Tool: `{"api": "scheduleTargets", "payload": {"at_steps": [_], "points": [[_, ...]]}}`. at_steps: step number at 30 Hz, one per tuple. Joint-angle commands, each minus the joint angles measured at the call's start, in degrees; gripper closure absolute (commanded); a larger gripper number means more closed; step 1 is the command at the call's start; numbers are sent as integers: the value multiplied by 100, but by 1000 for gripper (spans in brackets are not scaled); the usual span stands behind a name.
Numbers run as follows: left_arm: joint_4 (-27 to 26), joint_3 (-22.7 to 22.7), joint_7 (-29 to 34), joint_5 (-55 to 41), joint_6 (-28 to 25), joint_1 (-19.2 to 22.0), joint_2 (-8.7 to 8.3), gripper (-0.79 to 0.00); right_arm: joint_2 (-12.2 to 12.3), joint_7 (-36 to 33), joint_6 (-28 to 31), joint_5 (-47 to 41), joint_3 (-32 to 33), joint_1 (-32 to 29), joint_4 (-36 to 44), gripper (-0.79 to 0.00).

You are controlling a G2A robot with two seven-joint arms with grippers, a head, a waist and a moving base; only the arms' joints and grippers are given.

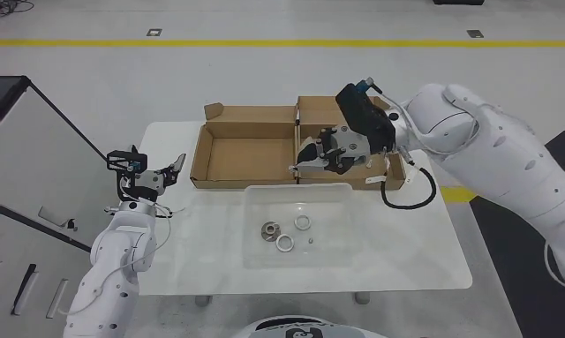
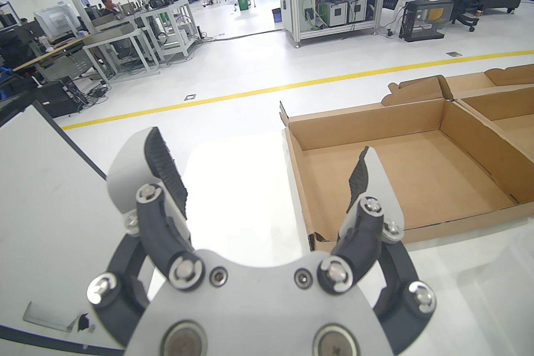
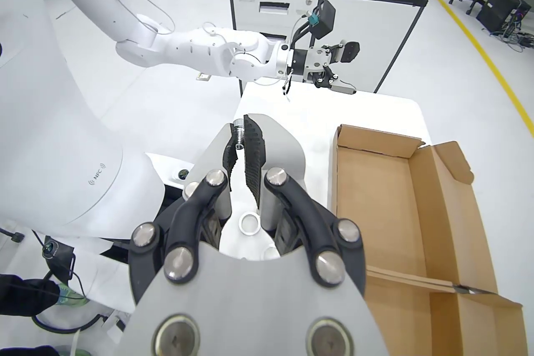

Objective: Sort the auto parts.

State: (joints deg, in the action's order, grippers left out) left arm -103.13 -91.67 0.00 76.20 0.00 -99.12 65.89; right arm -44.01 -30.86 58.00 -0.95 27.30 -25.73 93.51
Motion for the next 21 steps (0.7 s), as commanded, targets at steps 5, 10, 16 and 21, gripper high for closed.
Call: {"api": "scheduleTargets", "payload": {"at_steps": [5,10,16,21], "points": [[0,0,0,0,0,0,0,-785,-2,-18,0,-2,-12,7,-6,0],[0,0,0,0,0,0,0,-785,-3,661,0,-29,309,-274,215,0],[0,0,0,0,0,0,0,-785,31,1660,0,23,876,-800,666,0],[0,0,0,0,0,0,0,-785,36,2363,0,284,1312,-1250,1093,0]]}}
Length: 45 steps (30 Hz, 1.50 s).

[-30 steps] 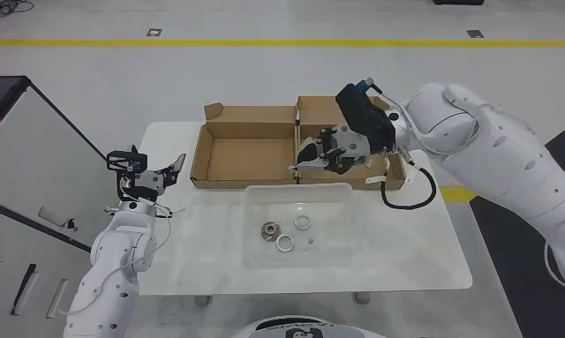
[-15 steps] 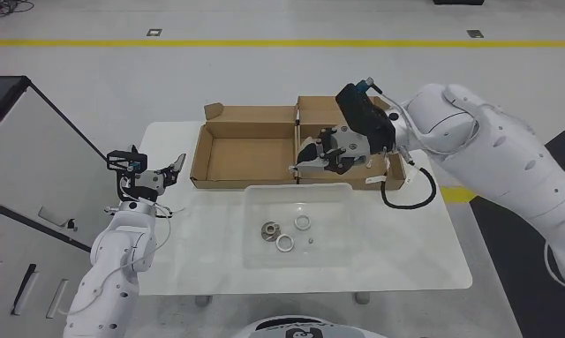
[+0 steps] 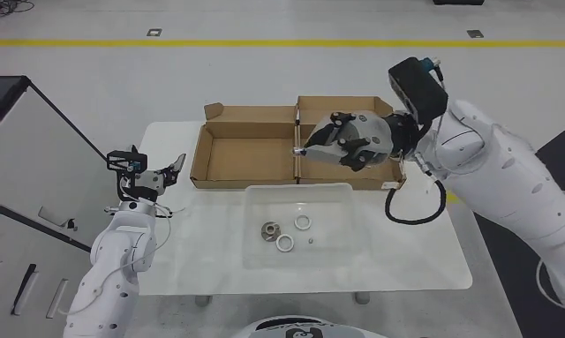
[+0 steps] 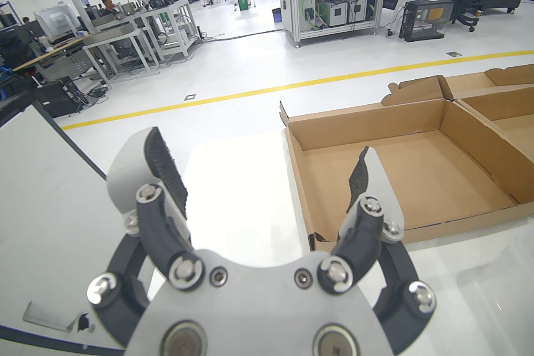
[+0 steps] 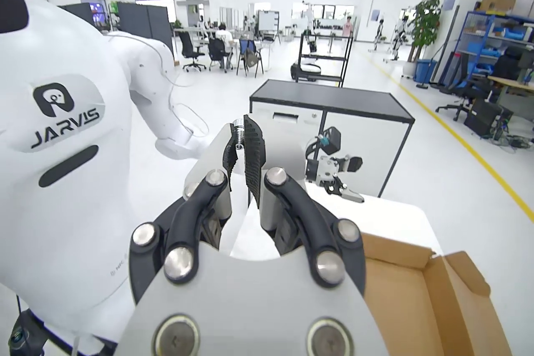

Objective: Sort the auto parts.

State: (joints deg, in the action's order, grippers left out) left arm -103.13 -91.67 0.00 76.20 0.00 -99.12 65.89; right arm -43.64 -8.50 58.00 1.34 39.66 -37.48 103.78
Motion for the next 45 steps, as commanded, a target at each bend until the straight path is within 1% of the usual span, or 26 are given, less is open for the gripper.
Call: {"api": "scheduleTargets", "payload": {"at_steps": [1,8,13,17,22,24,40,42,45], "points": [[0,0,0,0,0,0,0,-785,-4,275,0,108,152,-162,147,0],[0,0,0,0,0,0,0,-785,-52,1498,0,810,595,-674,823,0],[0,0,0,0,0,0,0,-785,-56,2532,0,1593,694,-926,1096,0],[0,0,0,0,0,0,0,-785,-50,3688,0,2338,623,-999,1239,0],[0,0,0,0,0,0,0,-785,-15,5478,0,3540,286,-900,1185,0],[0,0,0,0,0,0,0,-785,-12,5480,0,3627,112,-834,1160,0],[0,0,0,0,0,0,0,-785,-12,5480,0,3627,112,-834,1160,0],[0,0,0,0,0,0,0,-785,-39,5421,-113,3471,154,-930,1268,0],[0,0,0,0,0,0,0,-785,-94,5462,-133,3259,278,-1035,1336,0]]}}
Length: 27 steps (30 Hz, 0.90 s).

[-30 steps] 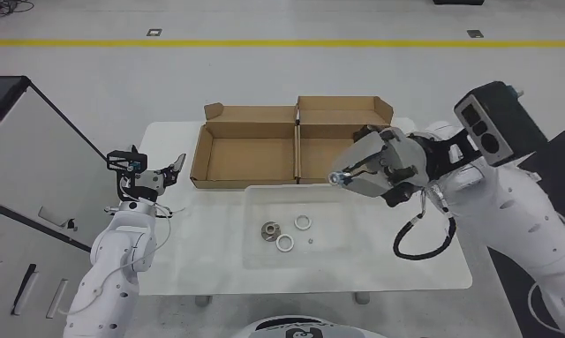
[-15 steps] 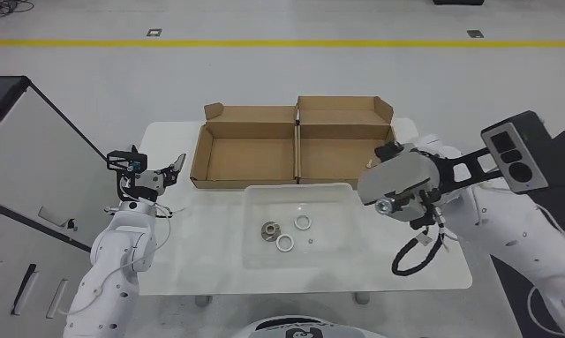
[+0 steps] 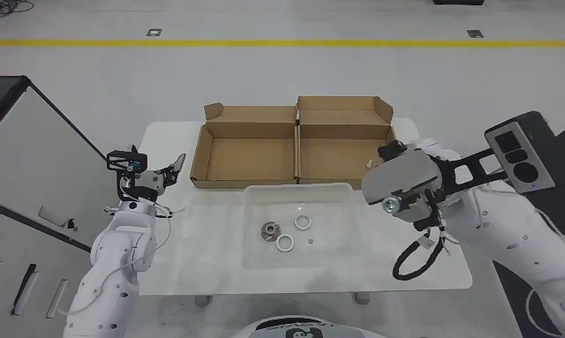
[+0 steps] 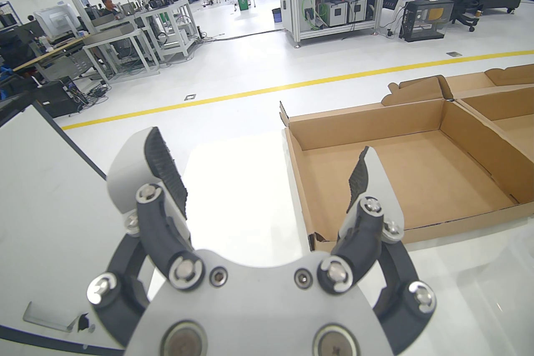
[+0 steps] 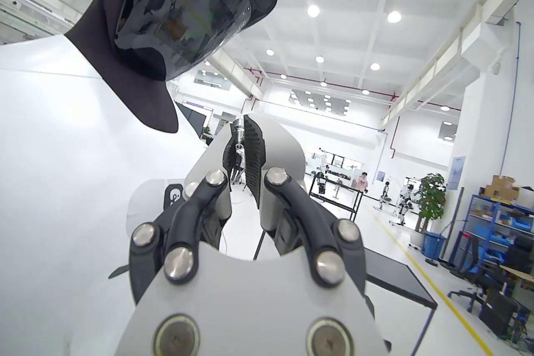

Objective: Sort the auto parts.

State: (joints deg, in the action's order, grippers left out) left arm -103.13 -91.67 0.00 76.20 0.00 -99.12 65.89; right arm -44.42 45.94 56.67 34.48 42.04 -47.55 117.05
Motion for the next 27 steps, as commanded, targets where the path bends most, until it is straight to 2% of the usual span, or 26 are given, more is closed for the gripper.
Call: {"api": "scheduleTargets", "payload": {"at_steps": [1,9,19,22,27], "points": [[0,0,0,0,0,0,0,-785,-34,33,10,-100,81,-63,26,0],[0,0,0,0,0,0,0,-785,-211,45,-1,-196,372,-315,91,0],[0,0,0,0,0,0,0,-785,-258,-1702,-296,-731,522,-414,-45,0],[0,0,0,0,0,0,0,-785,-277,-1976,-321,-951,609,-441,4,0],[0,0,0,0,0,0,0,-785,-353,-2043,-380,-1277,702,-558,72,0]]}}
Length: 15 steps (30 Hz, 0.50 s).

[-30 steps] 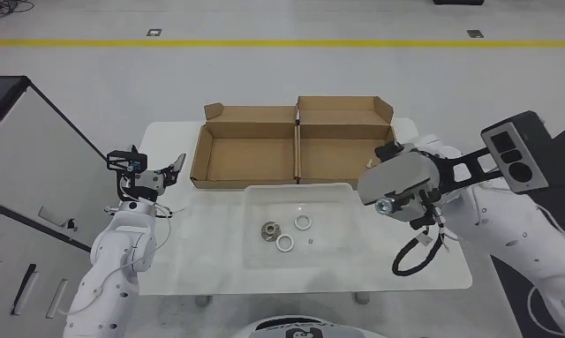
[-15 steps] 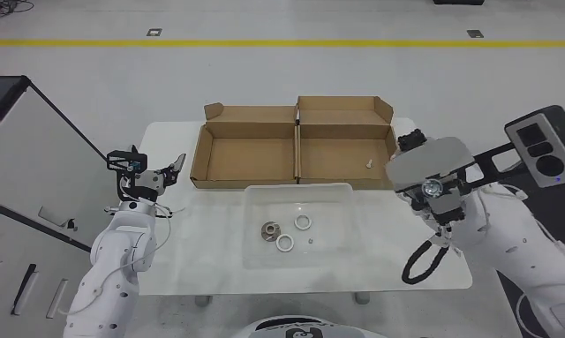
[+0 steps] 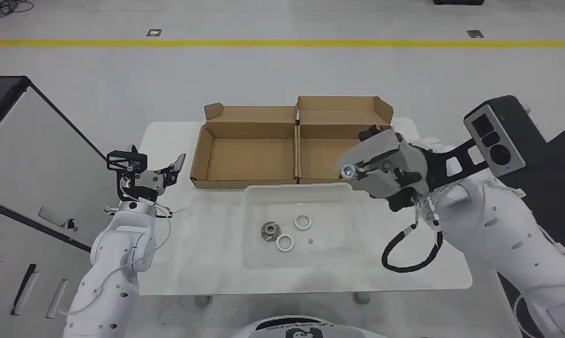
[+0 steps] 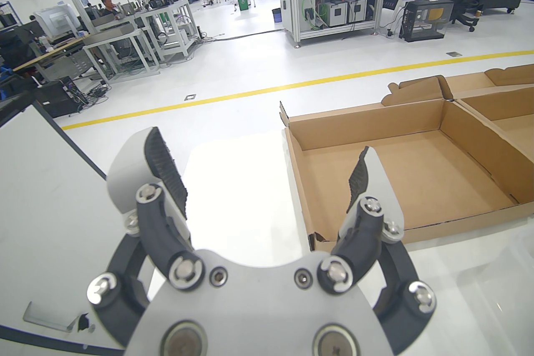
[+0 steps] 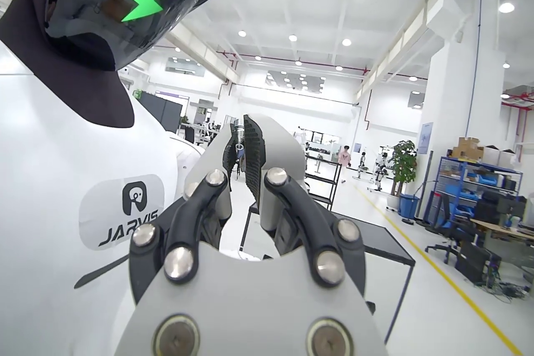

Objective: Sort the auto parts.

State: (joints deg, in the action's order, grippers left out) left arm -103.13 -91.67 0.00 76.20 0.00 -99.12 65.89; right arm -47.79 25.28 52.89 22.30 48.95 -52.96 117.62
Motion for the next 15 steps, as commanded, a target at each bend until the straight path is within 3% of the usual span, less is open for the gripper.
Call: {"api": "scheduleTargets", "payload": {"at_steps": [1,15], "points": [[0,0,0,0,0,0,0,-785,-41,69,-4,-124,18,-40,36,0],[0,0,0,0,0,0,0,-785,-477,995,27,-170,122,-330,100,0]]}}
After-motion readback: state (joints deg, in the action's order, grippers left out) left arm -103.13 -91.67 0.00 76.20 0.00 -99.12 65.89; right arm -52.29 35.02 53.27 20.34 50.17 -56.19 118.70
